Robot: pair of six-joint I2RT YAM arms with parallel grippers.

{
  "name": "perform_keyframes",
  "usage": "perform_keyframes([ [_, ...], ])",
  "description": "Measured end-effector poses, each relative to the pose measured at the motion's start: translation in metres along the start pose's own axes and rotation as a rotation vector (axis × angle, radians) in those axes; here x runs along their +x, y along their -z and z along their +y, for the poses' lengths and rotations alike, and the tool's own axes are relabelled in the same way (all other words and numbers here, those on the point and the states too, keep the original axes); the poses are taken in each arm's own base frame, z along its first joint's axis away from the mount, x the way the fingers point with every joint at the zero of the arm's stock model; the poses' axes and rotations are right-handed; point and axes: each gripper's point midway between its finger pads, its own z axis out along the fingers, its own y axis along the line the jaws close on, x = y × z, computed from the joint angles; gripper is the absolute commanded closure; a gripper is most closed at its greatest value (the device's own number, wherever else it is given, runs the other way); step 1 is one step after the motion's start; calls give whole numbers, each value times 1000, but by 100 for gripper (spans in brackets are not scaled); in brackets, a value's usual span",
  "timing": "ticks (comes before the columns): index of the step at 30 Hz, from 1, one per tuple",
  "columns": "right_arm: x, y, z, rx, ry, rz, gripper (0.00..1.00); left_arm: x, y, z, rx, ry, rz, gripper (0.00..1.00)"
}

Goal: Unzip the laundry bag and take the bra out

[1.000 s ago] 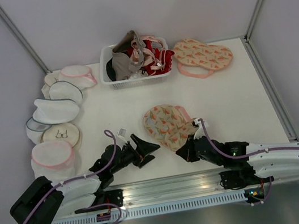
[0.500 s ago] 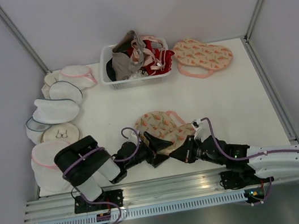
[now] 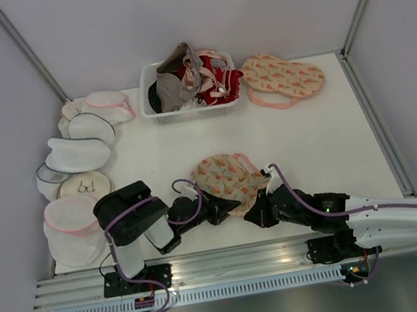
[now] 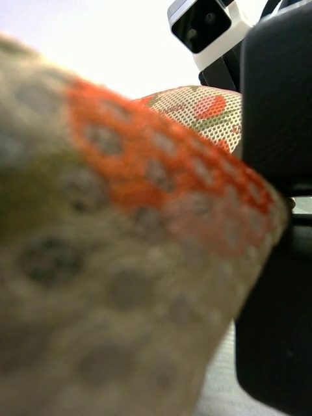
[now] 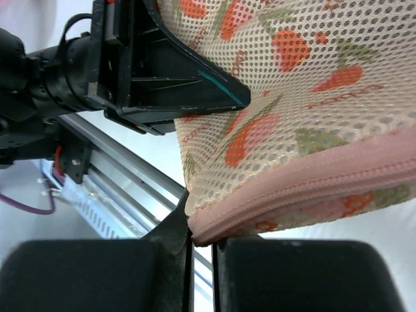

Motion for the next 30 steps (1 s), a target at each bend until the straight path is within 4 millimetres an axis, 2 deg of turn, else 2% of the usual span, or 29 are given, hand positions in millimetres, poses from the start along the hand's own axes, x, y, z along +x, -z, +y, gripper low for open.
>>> perform_keyframes([
  [3, -4, 4, -4, 44, 45, 7, 48, -1, -1, -2, 9, -4, -10, 98],
  [6, -14, 11, -3, 78, 109, 5, 41, -12, 2, 7, -19, -27, -63, 98],
  [8, -21, 16, 1, 98, 149, 7, 41, -14, 3, 4, -14, -58, -81, 98],
  [12, -26, 21, 1, 158, 233, 31, 41, -21, 1, -23, 4, -174, -137, 98],
  [17, -17, 19, -9, 222, 294, 72, 41, -34, -10, -54, -46, -341, -218, 98],
  [20, -15, 16, -13, 250, 304, 65, 42, -41, -13, -65, -85, -422, -256, 98],
  [22, -18, 15, -14, 268, 276, 39, 42, -46, -13, -61, -122, -452, -274, 98],
  [26, -26, 9, -20, 318, 203, -42, 42, -57, -6, -41, -223, -492, -308, 98],
  [30, -21, -6, -23, 329, 180, -77, 43, -61, 0, -33, -267, -502, -325, 98],
])
